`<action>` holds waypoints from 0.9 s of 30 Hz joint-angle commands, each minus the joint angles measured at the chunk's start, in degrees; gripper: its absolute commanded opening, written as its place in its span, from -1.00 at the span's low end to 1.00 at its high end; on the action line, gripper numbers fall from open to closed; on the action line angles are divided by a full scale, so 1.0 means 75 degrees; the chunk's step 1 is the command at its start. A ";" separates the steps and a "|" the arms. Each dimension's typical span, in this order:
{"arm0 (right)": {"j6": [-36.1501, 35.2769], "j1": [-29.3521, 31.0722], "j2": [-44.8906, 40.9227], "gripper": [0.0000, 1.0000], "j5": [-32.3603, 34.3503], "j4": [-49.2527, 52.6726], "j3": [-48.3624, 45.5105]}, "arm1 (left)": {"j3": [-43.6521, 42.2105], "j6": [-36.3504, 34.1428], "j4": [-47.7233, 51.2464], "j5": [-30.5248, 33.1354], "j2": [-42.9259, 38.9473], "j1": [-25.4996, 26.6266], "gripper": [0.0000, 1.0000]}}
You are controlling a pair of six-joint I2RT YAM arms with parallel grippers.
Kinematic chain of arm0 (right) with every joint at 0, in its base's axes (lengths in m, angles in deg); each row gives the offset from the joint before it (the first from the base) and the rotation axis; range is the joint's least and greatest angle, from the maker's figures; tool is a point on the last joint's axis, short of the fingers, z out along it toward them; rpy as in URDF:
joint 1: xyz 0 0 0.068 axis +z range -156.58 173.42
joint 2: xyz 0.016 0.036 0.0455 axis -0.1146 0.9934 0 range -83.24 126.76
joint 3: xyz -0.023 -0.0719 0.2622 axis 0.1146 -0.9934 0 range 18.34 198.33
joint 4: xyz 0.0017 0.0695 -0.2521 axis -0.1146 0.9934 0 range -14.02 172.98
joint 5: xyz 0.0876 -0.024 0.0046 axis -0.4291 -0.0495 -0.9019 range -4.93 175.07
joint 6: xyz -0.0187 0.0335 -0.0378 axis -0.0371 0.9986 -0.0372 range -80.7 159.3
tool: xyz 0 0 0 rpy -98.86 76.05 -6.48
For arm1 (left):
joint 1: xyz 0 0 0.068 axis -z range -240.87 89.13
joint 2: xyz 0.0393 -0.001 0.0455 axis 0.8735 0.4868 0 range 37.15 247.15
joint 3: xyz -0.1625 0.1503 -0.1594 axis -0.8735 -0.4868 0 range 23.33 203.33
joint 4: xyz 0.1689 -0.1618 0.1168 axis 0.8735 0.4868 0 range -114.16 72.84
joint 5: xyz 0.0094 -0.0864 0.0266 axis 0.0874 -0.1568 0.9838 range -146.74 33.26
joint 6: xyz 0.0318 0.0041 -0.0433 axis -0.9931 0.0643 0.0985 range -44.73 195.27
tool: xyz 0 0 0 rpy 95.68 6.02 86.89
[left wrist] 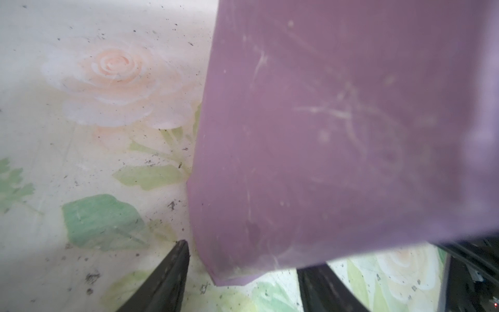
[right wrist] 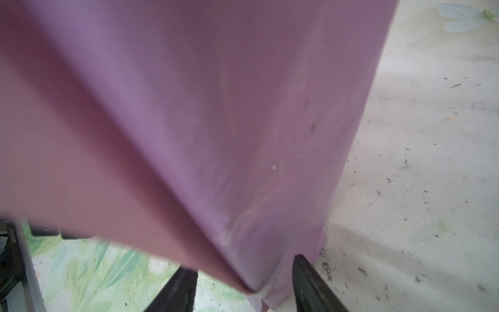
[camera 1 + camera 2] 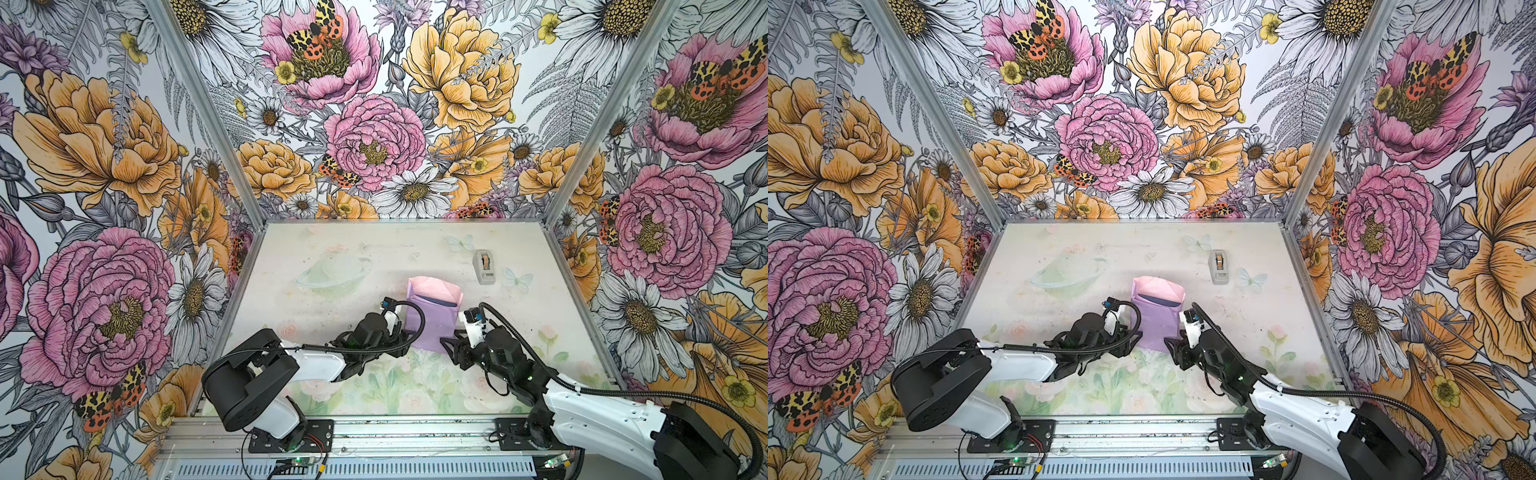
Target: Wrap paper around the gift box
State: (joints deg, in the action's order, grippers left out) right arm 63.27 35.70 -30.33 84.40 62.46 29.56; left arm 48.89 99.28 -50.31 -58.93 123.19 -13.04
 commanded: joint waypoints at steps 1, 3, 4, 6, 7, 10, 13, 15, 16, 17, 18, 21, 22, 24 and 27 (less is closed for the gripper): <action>-0.0109 -0.0071 0.0174 0.14 0.0232 -0.0646 -0.0125 | 0.0143 0.0117 0.0081 0.0283 0.0102 -0.0132 0.26; -0.0116 -0.0072 0.0347 0.13 0.0263 -0.0770 -0.0151 | 0.0154 0.0111 0.0076 0.0288 0.0151 -0.0154 0.27; -0.0124 -0.0071 0.0420 0.12 0.0285 -0.0863 -0.0170 | 0.0154 0.0137 0.0077 0.0292 0.0184 -0.0165 0.27; -0.0088 -0.0071 0.0572 0.11 0.0305 -0.1049 -0.0194 | 0.0166 0.0173 0.0070 0.0314 0.0222 -0.0221 0.26; -0.0087 -0.0071 0.0658 0.10 0.0319 -0.1134 -0.0196 | 0.0178 0.0196 0.0077 0.0317 0.0245 -0.0249 0.26; -0.0083 -0.0071 0.0891 0.08 0.0414 -0.1393 -0.0219 | 0.0195 0.0207 0.0075 0.0290 0.0288 -0.0330 0.26; -0.0123 -0.0093 0.1082 0.06 0.0553 -0.1619 -0.0219 | 0.0219 0.0208 0.0067 0.0286 0.0305 -0.0387 0.25; -0.0147 -0.0107 0.1238 0.05 0.0623 -0.1834 -0.0219 | 0.0225 0.0198 0.0033 0.0275 0.0328 -0.0430 0.25; -0.0170 -0.0129 0.1347 0.05 0.0619 -0.1958 -0.0208 | 0.0236 0.0197 0.0018 0.0270 0.0349 -0.0458 0.26; -0.0204 -0.0147 0.1441 0.04 0.0628 -0.2036 -0.0192 | 0.0248 0.0200 0.0018 0.0268 0.0363 -0.0476 0.26; -0.0236 -0.0162 0.1573 0.04 0.0599 -0.2152 -0.0158 | 0.0268 0.0197 0.0005 0.0257 0.0385 -0.0494 0.26; -0.0288 -0.0188 0.1928 0.04 0.0472 -0.2372 -0.0044 | 0.0243 0.0209 -0.0095 0.0198 0.0388 -0.0571 0.26; -0.0304 -0.0188 0.2003 0.04 0.0413 -0.2403 -0.0005 | 0.0210 0.0200 -0.0175 0.0163 0.0347 -0.0587 0.26; -0.0343 -0.0200 0.2024 0.05 0.0221 -0.2402 0.0034 | 0.0049 0.0131 -0.0543 -0.0030 0.0233 -0.0601 0.30; -0.0355 -0.0200 0.1571 0.11 -0.0051 -0.1965 0.0038 | -0.0106 0.0084 -0.0872 -0.0180 0.0039 -0.0612 0.38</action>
State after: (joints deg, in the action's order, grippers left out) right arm 61.71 34.57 -15.91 86.17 47.64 28.31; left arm 49.50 100.42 -52.11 -58.41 125.35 -17.19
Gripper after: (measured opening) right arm 0.551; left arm 0.684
